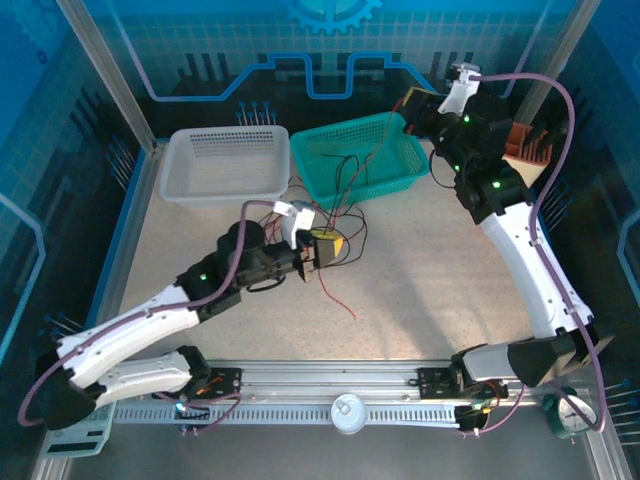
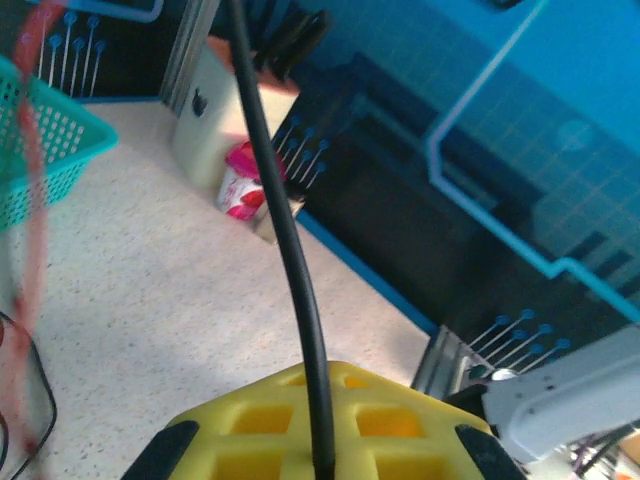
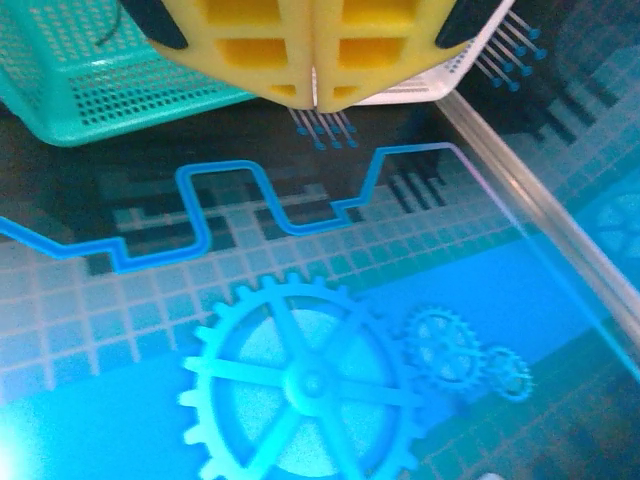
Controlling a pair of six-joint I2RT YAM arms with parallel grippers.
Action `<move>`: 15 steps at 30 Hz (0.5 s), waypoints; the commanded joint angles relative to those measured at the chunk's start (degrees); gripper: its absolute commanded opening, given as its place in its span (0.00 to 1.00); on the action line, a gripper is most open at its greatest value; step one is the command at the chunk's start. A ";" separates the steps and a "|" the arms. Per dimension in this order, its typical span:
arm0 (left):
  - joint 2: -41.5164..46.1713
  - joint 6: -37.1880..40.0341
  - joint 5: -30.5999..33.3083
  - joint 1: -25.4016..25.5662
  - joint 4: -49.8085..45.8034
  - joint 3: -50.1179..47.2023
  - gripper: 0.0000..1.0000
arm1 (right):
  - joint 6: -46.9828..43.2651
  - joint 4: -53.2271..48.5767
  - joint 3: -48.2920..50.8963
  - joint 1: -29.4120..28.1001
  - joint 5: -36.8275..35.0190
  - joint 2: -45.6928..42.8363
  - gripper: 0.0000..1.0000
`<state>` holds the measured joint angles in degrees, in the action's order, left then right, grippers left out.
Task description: Untangle the cables
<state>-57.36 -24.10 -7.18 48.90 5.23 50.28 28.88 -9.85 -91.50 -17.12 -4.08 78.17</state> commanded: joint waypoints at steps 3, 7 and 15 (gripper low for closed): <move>7.53 -2.01 1.96 -1.00 -1.45 -2.01 0.00 | 1.53 -0.02 3.31 3.72 -1.06 -1.91 0.00; 11.99 -1.99 11.60 -1.44 -3.03 -2.50 0.00 | 0.62 -1.27 4.41 5.28 -2.38 -3.74 0.00; 15.34 -0.75 32.61 -3.34 -10.11 1.11 0.00 | 0.79 -3.56 8.54 9.65 -5.23 -8.18 0.00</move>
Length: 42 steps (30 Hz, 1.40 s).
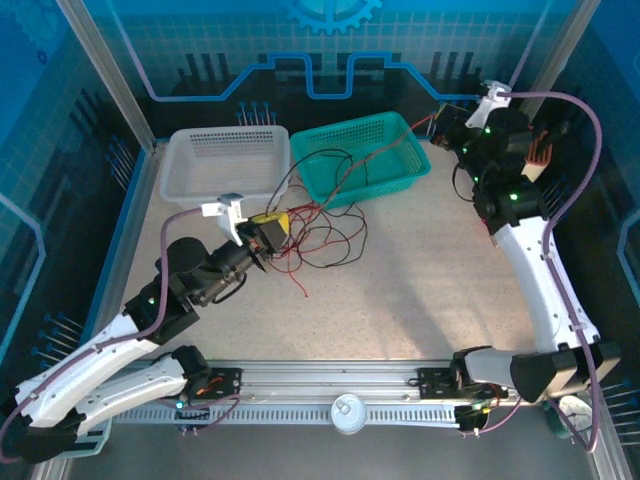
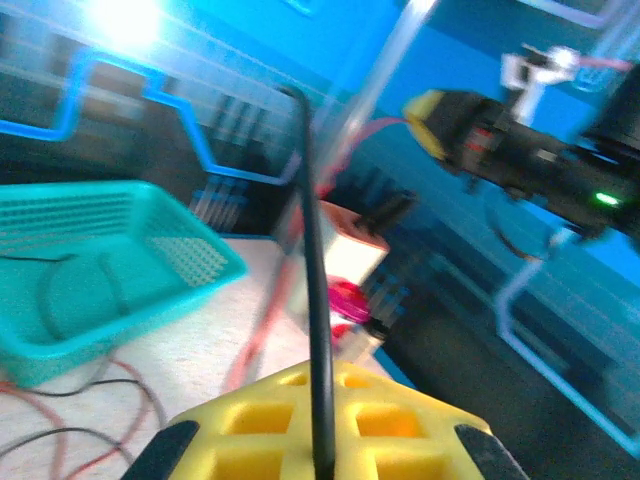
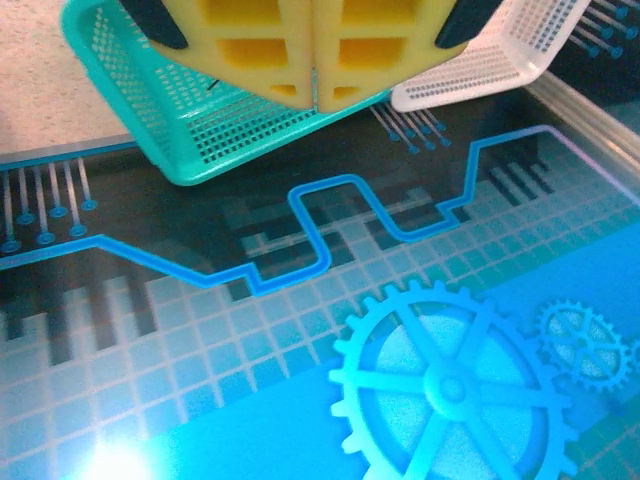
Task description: Untangle the cables
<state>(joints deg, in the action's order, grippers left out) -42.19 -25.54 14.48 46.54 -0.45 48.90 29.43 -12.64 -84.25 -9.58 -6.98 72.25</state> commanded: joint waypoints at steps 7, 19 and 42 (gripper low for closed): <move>-4.35 -2.94 18.84 -6.60 -12.31 7.02 0.00 | 0.69 -1.77 3.68 3.08 -1.28 -7.27 0.00; -15.49 -6.36 10.08 -22.92 -14.86 10.86 0.00 | 0.42 -8.79 6.50 2.85 2.48 -23.45 0.00; -18.25 -3.43 5.45 -34.87 -16.66 10.92 0.00 | -3.80 -11.58 -6.61 3.25 -2.64 -25.15 0.00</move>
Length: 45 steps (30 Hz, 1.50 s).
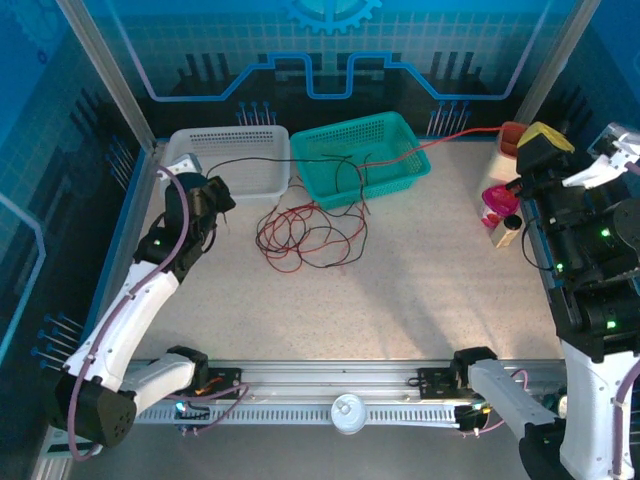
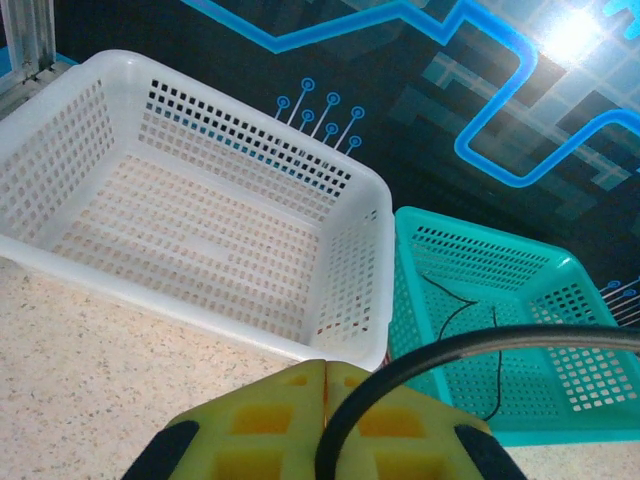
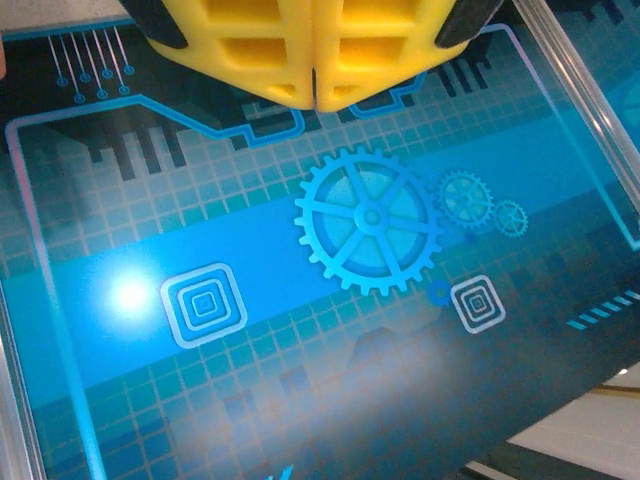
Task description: Untangle the cables
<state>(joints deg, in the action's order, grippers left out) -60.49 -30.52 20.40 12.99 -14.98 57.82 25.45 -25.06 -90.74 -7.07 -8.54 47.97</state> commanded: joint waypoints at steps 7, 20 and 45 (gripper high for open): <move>-4.43 0.14 -2.23 -5.38 -1.36 4.07 0.00 | -2.68 -0.69 -3.29 0.72 -3.77 -1.16 0.00; -16.24 -5.20 -8.43 -21.31 -2.78 17.03 0.00 | -6.06 -4.73 -9.19 0.74 -7.73 1.93 0.00; -21.91 -10.70 -20.52 -30.04 1.27 23.99 0.00 | -8.88 -4.38 -11.40 0.69 -5.36 5.82 0.00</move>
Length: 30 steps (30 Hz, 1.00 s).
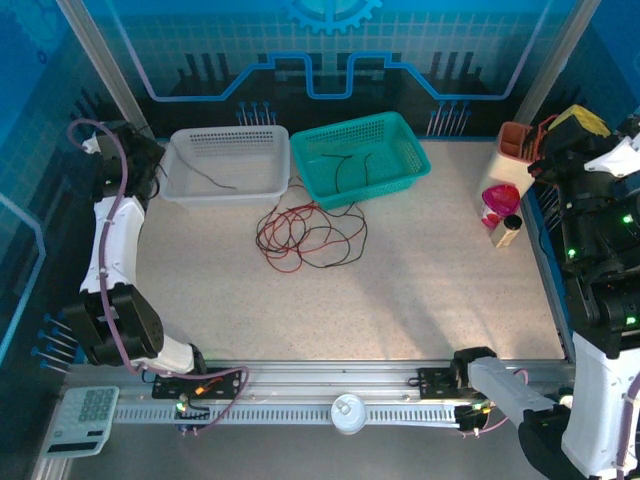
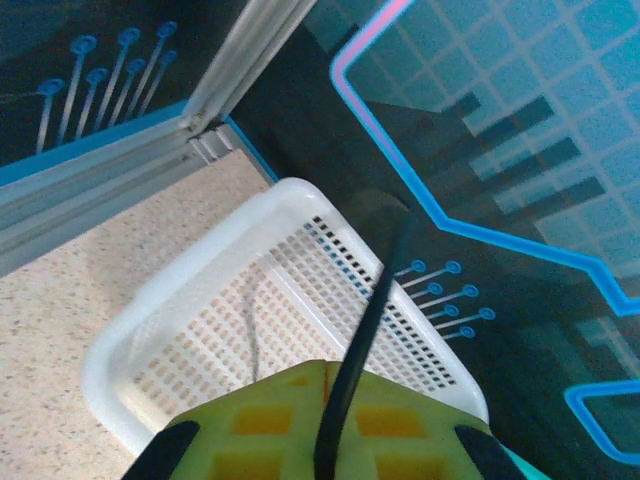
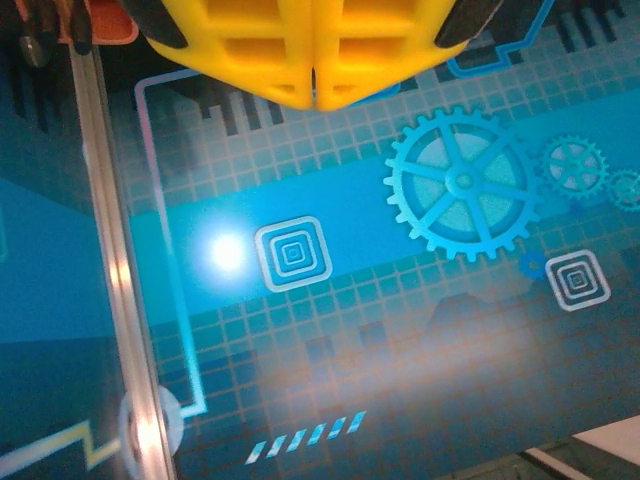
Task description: Untangle the cables
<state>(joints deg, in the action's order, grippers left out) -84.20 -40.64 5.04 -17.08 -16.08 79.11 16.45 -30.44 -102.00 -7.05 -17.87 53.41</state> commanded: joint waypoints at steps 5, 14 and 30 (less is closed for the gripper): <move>4.05 -0.72 -14.96 0.55 3.07 4.34 0.00 | 1.12 1.21 1.52 0.72 7.94 0.65 0.00; 9.38 -2.83 -24.73 4.96 2.36 11.88 0.00 | 2.18 1.59 2.15 0.72 10.36 0.82 0.00; 3.20 -6.38 -23.89 22.96 5.00 27.63 0.00 | 6.04 4.64 7.90 0.72 19.15 2.45 0.00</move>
<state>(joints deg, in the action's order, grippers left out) -78.70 -46.63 -19.75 3.53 -12.71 103.85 21.19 -27.57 -94.70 -7.05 -1.76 55.57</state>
